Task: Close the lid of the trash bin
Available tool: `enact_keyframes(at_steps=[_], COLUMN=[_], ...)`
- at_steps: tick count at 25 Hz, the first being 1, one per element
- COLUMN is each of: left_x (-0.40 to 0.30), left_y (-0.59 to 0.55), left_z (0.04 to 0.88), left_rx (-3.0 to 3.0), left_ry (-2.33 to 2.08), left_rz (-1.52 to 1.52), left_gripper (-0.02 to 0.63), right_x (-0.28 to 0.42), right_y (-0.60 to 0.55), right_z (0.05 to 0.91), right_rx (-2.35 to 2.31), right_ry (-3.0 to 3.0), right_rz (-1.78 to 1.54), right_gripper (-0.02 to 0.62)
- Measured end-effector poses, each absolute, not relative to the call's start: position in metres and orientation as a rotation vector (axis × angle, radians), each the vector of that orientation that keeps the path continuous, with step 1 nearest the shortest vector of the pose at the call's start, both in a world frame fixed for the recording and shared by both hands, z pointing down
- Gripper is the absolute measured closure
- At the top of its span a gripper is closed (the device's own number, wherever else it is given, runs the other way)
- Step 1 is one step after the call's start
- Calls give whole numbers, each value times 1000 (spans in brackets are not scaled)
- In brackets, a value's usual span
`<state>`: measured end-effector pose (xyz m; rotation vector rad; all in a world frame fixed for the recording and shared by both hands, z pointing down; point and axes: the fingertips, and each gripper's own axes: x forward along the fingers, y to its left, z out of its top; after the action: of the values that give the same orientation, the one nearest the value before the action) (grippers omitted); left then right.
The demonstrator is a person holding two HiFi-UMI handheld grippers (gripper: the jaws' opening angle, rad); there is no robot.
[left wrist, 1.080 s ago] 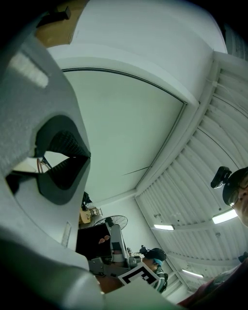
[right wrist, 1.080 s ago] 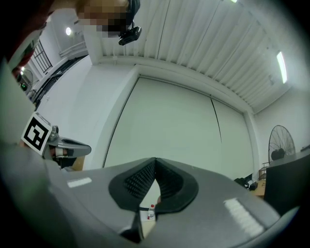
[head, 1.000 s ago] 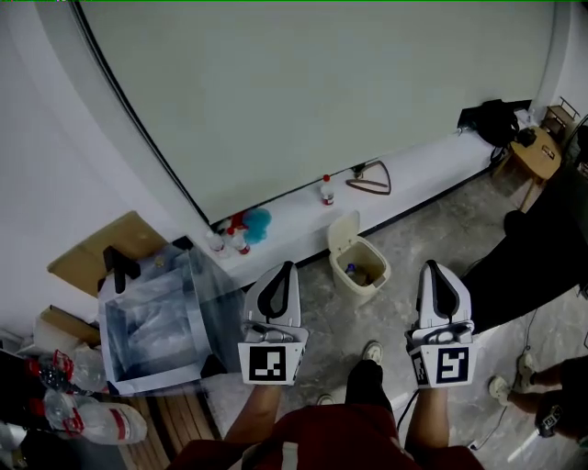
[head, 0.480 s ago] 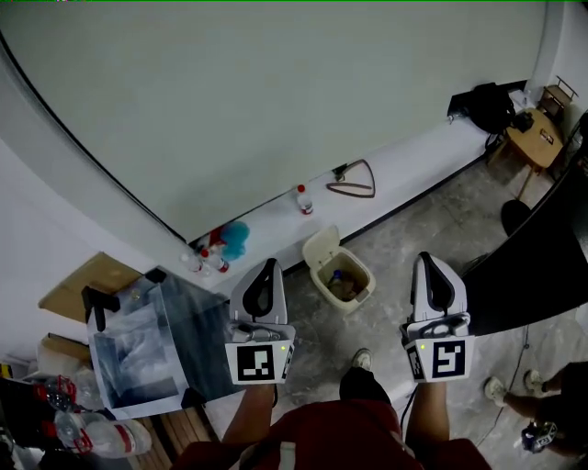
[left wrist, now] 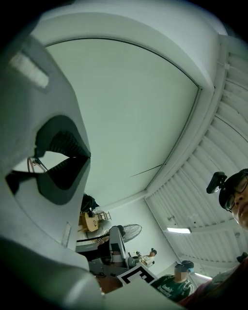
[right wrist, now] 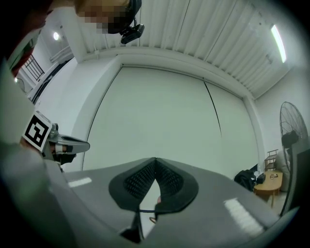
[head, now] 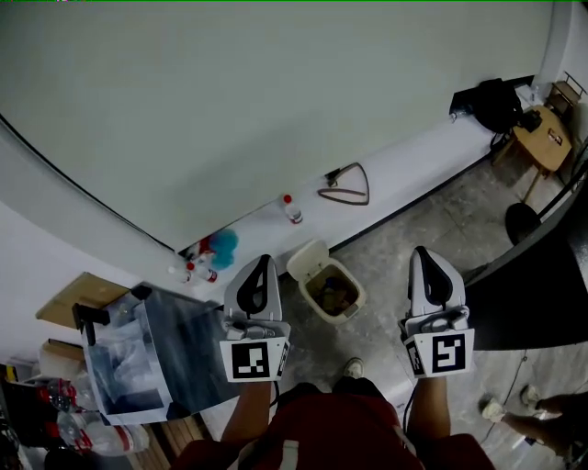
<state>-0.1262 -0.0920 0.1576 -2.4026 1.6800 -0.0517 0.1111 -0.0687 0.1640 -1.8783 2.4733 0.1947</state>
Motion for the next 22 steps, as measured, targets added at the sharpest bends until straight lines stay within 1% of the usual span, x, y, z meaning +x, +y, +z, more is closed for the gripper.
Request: enact_keyframes(at_steps=[5, 8, 12, 22], left_x=[-122, -129, -140, -161], left_y=[-114, -132, -154, -209], left_z=[174, 193, 230, 328], left_rx=[-2407, -2421, -2453, -2590], left_ry=[1706, 1728, 1735, 1753], left_rz=[-103, -154, -233, -386], left_gripper=[609, 609, 609, 609], right_x=[111, 98, 79, 44], right_y=[-99, -120, -142, -194], right_z=[185, 191, 207, 281], right_rx=[-1856, -1797, -1773, -1796], right_ry=[2517, 2549, 2592, 2740], right_rz=[136, 159, 120, -45], right_gripper=[595, 595, 595, 597])
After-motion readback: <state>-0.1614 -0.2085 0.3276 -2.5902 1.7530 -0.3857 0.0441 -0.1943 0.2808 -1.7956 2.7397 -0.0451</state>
